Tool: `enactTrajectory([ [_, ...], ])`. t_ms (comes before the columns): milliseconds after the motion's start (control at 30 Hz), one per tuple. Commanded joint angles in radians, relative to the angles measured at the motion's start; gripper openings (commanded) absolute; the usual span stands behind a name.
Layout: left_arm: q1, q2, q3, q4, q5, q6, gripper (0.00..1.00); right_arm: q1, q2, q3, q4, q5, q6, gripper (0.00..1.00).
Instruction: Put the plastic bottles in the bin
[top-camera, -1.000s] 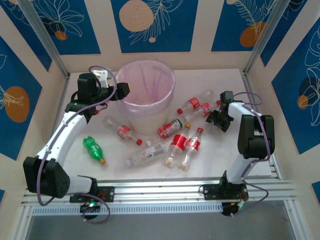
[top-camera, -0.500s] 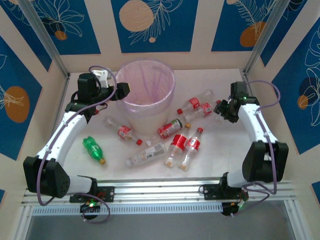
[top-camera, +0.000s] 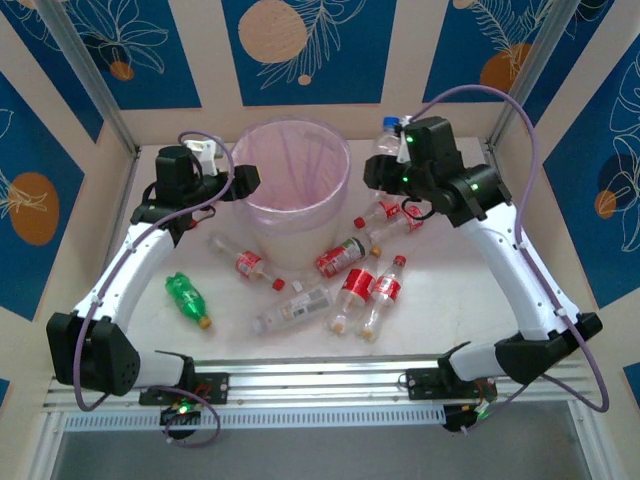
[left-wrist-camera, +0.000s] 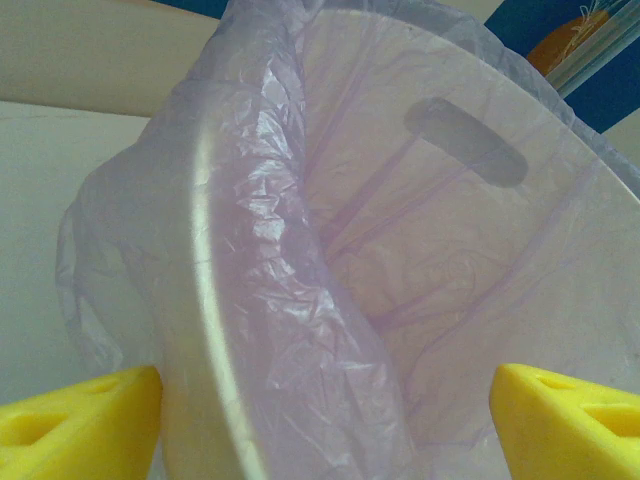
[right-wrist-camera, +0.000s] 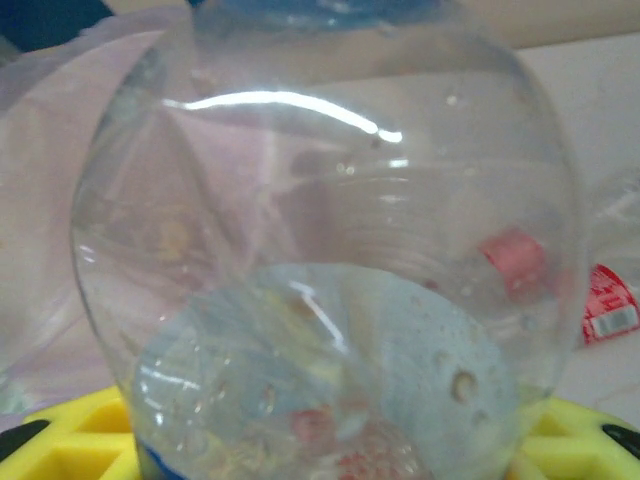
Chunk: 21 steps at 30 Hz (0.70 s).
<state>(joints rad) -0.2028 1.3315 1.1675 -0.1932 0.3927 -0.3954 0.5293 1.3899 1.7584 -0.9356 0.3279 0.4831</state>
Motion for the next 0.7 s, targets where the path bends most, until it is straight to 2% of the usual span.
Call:
enactTrajectory([
  [0, -0.034, 0.041, -0.036, -0.106, 0.008, 0.052, 0.84, 0.059, 0.046, 0.084, -0.014, 0.049, -0.025, 0.50],
  [367, -0.050, 0.038, -0.034, -0.115, -0.002, 0.064, 0.84, 0.177, 0.318, 0.350, 0.006, -0.060, -0.093, 0.50],
  [667, -0.051, 0.025, -0.032, -0.114, -0.005, 0.065, 0.84, 0.179, 0.577, 0.498, -0.093, -0.161, -0.109, 0.50],
])
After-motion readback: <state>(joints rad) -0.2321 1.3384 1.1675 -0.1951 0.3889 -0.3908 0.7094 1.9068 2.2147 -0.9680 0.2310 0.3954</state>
